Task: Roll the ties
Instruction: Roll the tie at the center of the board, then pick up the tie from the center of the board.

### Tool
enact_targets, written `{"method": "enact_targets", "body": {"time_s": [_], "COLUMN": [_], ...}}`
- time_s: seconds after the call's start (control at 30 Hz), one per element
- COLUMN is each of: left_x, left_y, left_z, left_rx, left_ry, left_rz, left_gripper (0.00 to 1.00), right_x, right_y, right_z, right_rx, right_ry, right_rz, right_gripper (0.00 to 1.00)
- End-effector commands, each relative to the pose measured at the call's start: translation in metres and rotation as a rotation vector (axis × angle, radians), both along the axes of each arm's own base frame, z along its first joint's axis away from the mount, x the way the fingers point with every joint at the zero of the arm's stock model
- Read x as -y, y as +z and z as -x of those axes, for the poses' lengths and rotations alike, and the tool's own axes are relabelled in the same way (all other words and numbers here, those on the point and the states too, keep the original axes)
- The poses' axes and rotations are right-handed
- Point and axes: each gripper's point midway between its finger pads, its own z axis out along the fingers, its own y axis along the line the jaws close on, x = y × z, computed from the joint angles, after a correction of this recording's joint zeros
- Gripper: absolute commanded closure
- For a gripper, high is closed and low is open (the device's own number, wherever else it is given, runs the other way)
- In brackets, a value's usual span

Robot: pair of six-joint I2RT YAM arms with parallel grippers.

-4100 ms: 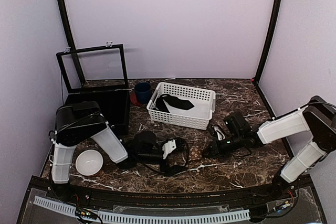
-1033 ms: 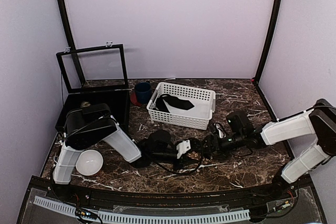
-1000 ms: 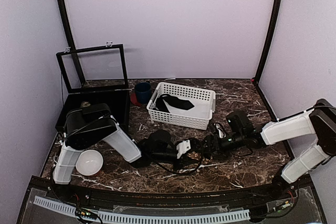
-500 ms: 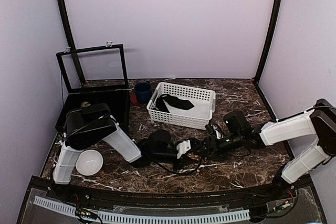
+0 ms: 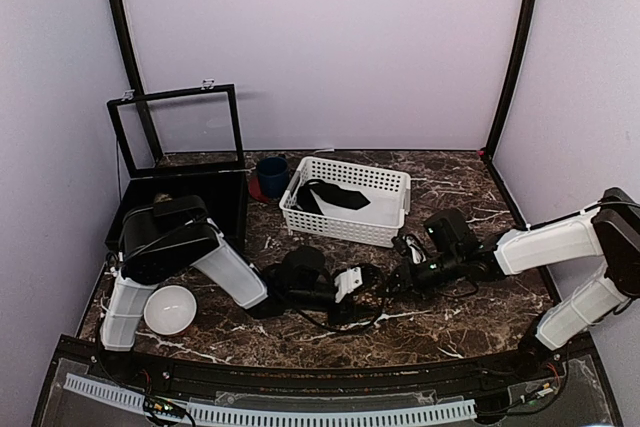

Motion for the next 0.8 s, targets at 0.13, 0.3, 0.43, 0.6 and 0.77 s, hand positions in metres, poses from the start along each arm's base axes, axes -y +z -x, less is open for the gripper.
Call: {"method": "enact_targets", "body": {"time_s": [0.13,0.3,0.43,0.6,0.77], "left_x": [-0.031,-0.037,-0.049,-0.062,-0.061], "left_y": [-0.015,0.010,0.023,0.036,0.041], "left_z": [0.013,0.011,0.006,0.003,-0.006], "left_rx": [-0.060,-0.019,0.000,-0.017,0.008], "left_ry": [0.016,0.046,0.098,0.153,0.187], "left_rz": [-0.101,-0.037,-0.004,0.041,0.036], "left_gripper": [0.17,0.13,0.05,0.01,0.01], "right_x": [0.003,-0.002,-0.008,-0.015,-0.023], "right_y": [0.004,0.013,0.027,0.047,0.060], "right_z": [-0.004,-0.003,-0.002,-0.002,0.002], "right_rx": [0.065,0.104,0.148,0.219,0.278], "right_ry": [0.002,0.034,0.069,0.120,0.182], "right_rz": [-0.002,-0.058,-0.116,-0.182,-0.210], "right_gripper": [1.00,1.00,1.00,1.00,1.00]}}
